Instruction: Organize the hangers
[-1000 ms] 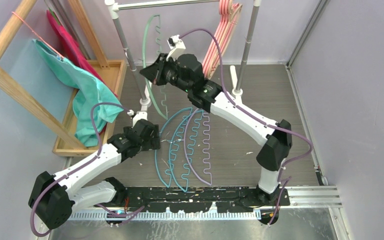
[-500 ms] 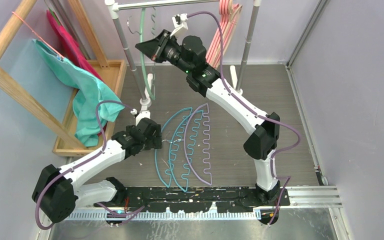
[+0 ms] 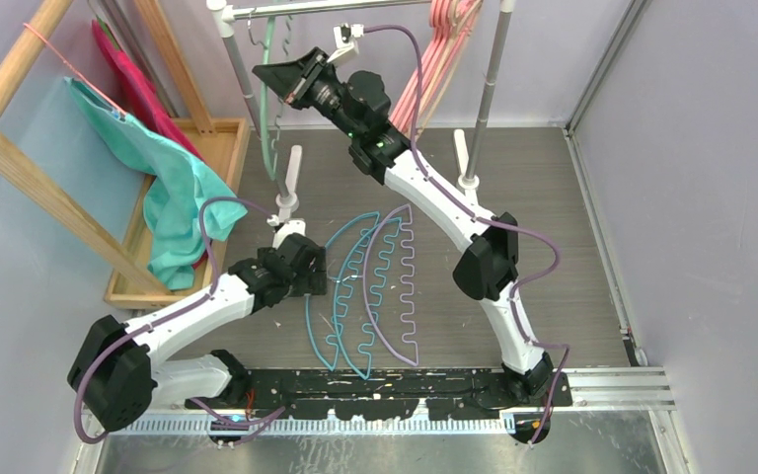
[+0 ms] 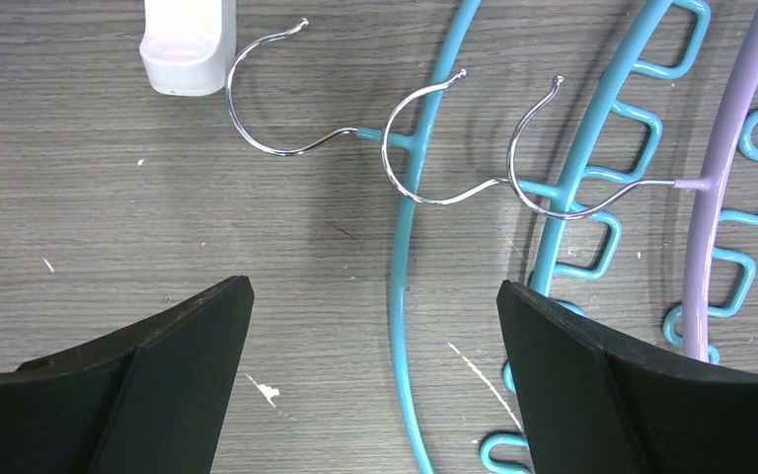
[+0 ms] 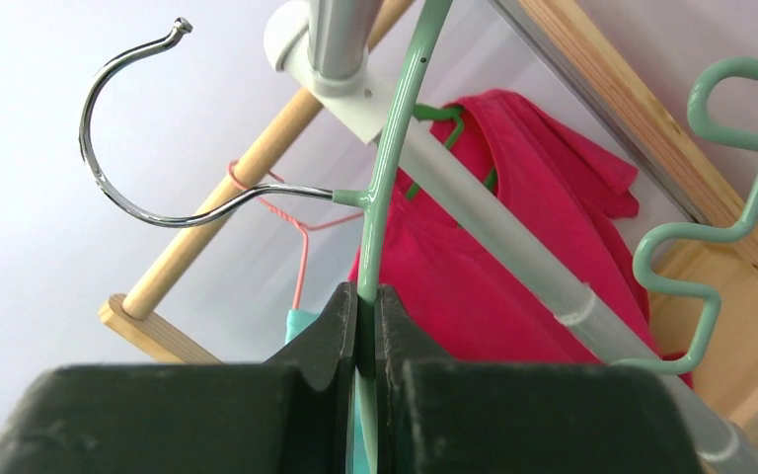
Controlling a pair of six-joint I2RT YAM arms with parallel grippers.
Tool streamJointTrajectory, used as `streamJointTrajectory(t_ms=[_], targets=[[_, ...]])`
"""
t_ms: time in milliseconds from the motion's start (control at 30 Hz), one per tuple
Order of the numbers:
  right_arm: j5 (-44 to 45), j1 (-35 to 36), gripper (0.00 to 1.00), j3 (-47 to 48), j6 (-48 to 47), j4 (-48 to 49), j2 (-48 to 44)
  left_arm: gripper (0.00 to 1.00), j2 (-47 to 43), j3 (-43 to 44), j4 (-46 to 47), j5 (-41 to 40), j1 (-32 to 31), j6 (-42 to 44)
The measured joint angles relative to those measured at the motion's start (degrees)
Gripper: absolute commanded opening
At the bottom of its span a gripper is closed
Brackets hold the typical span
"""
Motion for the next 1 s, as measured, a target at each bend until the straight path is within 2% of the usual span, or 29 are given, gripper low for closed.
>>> streamJointTrajectory(t_ms=[333, 667, 900, 1000], targets=[[5.01, -0.68, 0.01, 6.58, 3.19, 3.56, 5.14, 0.98, 0.81, 0.00, 0.72, 0.37, -1.18, 0.00], [12.11, -1.33, 0.01, 10.25, 4.72, -0.31, 6.82, 0.98, 0.81, 0.02, 0.70, 0.37, -1.62, 0.02], [16.74, -1.55, 0.14, 10.82, 6.91, -5.68, 6.84, 0.98, 0.81, 0.33, 0.61, 0.33, -1.66, 0.33], [17.55, -1.68, 0.32, 10.91, 7.50, -7.08, 6.84, 0.98, 0.81, 0.44, 0.59, 0.31, -1.68, 0.79]])
